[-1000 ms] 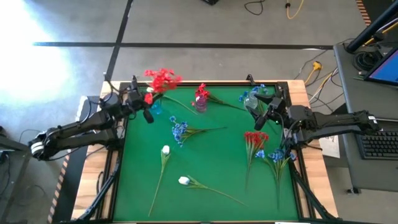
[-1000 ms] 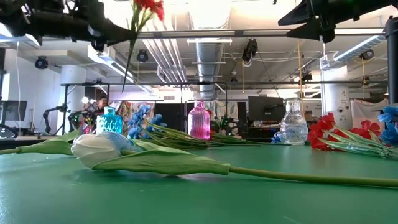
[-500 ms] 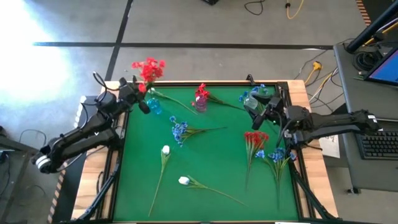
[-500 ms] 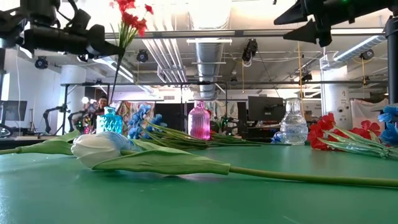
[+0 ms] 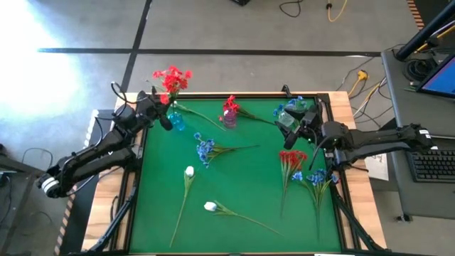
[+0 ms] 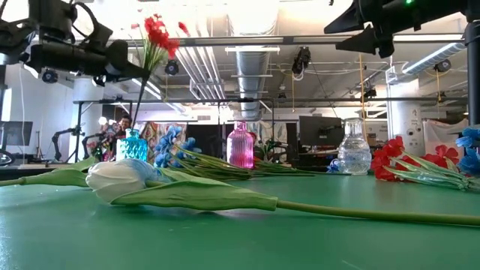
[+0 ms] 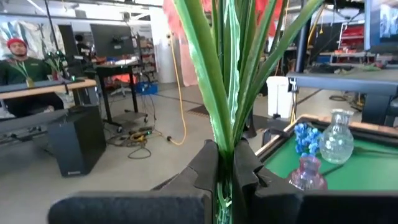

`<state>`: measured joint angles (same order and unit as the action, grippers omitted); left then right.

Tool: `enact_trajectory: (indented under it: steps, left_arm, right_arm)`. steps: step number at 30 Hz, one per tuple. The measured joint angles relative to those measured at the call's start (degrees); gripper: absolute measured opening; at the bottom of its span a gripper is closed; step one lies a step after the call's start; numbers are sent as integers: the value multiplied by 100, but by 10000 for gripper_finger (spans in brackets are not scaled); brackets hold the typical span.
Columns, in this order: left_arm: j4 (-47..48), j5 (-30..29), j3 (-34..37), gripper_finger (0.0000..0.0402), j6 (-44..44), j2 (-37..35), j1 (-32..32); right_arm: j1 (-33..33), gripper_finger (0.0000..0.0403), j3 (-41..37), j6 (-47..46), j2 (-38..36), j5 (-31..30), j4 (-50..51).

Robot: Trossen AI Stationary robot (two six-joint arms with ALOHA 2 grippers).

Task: Sort flowers into vase by color
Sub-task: Put the left red flowers into the blue vase

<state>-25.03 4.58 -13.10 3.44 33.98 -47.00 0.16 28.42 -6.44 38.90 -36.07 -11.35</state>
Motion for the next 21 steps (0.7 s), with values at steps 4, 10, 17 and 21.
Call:
enact_trajectory:
  steps: [4, 10, 17, 21]
  left_arm:
    - [-350, -108, 107, 0, 2, 20, -4]
    - [-912, -237, 347, 0, -150, -1, -86]
    - [-896, -347, 506, 0, -367, 37, -101]
    - [-978, -416, 681, 0, -451, 12, -101]
  right_arm:
    - [0, 325, 0, 0, 32, 0, -6]
    - [2, 325, 1, -22, 28, 0, -7]
    - [2, 325, 2, -16, 30, 0, -7]
    - [2, 325, 2, -13, 30, 0, -7]
